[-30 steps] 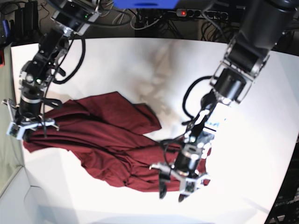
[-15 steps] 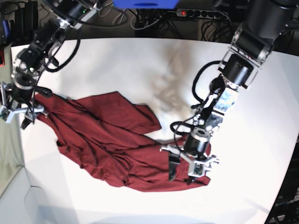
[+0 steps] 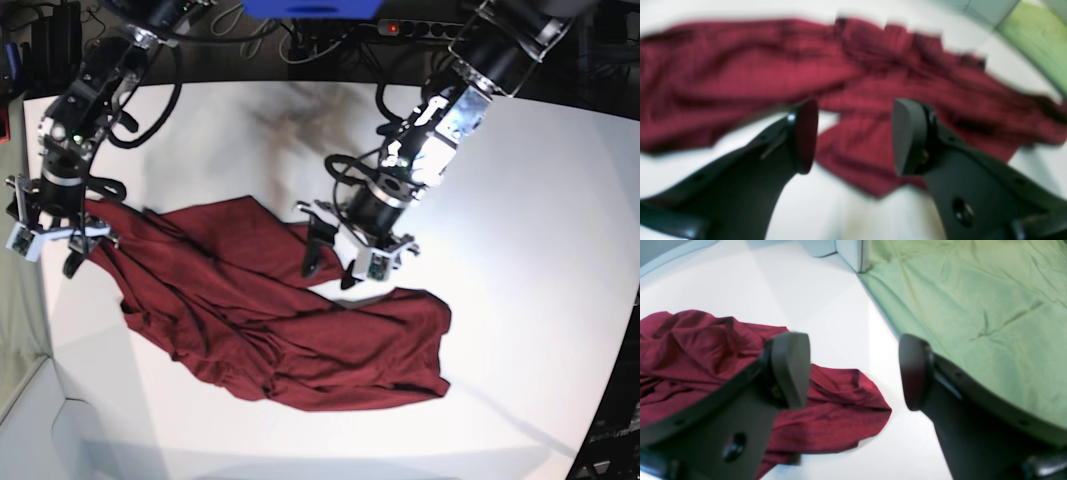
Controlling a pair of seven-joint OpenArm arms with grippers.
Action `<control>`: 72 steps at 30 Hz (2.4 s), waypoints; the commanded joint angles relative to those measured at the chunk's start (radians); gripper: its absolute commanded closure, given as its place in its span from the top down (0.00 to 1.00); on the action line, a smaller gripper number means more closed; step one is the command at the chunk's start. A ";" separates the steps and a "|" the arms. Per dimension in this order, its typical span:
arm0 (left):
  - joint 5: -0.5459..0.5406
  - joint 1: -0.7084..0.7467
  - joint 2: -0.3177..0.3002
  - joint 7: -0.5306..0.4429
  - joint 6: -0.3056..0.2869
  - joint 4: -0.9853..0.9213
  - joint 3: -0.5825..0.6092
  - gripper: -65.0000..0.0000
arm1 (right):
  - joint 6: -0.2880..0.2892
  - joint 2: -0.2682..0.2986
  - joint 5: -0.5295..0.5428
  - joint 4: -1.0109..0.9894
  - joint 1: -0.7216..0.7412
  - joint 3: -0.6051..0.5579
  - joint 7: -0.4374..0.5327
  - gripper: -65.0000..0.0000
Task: Layout the t-shirt on the table in an organized manner, then fold the t-shirt properly
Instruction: 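Release the shirt and lift both grippers away from it, then grasp a sleeve edge with the left gripper and drag it outward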
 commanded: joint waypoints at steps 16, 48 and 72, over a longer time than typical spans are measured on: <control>0.002 -0.027 0.106 -0.040 0.004 -0.214 -0.008 0.53 | 0.003 0.006 0.004 0.022 -0.018 0.000 0.030 0.64; 0.000 0.116 0.099 0.068 0.012 0.102 -0.221 0.00 | 0.003 0.043 0.004 0.022 -0.053 -0.003 0.033 0.64; -0.003 0.331 -0.272 0.362 0.006 0.623 -0.597 0.00 | 0.003 0.041 0.005 0.018 -0.050 -0.025 0.033 0.64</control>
